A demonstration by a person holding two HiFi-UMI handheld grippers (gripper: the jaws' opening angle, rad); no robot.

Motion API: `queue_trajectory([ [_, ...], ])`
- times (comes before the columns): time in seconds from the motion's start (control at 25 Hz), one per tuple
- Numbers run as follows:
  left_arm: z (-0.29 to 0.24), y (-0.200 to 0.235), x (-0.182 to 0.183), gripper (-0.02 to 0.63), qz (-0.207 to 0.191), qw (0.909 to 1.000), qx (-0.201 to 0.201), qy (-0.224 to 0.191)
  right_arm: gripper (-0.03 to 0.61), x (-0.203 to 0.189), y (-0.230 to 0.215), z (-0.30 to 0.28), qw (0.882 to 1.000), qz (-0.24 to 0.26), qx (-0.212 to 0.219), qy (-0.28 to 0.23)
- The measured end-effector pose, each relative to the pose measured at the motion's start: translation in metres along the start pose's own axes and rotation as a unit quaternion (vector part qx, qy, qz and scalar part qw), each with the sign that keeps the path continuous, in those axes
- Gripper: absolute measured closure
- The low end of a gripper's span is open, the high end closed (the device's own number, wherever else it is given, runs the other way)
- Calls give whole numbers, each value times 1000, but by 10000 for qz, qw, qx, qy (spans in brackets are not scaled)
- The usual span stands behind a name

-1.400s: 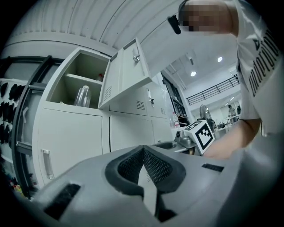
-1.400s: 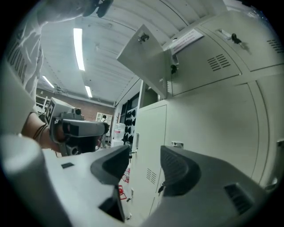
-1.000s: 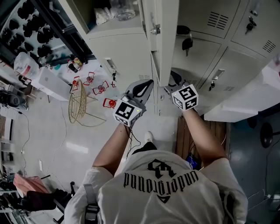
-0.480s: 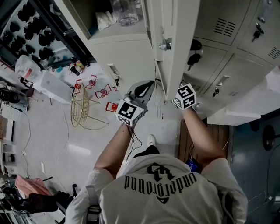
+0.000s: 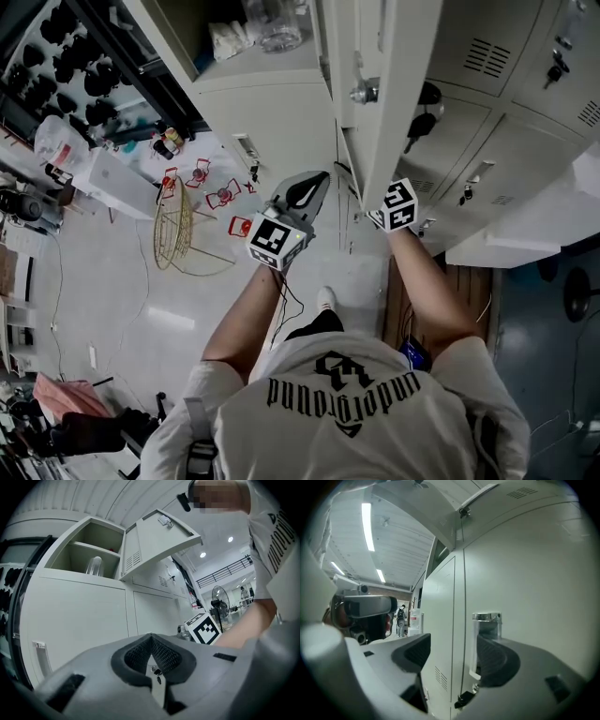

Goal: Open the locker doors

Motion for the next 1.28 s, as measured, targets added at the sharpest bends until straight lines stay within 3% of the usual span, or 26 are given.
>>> queue_trajectory([
  [0.4,7,-11,1,606,12,10000,63,-9,290,-12,17,31,9997,115,-55,-195],
  [0.96,1,-70,19,606,-59,9999,-88,-96,464,-18,34,136,9949,167,-918,-373],
  [1.28,-14,-115,27,606,-11,9995,-270,-184,456,-19,28,194,9957,228,-848,-278],
])
Point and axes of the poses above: the fingertips, and each gripper's own axes: z backward along the fingers, y to its left, x out of its top, the point moved 6 cm from there along z, backward along the fingers, and after that the axes turned 9 degrees about -x, right-handed, at the moved point
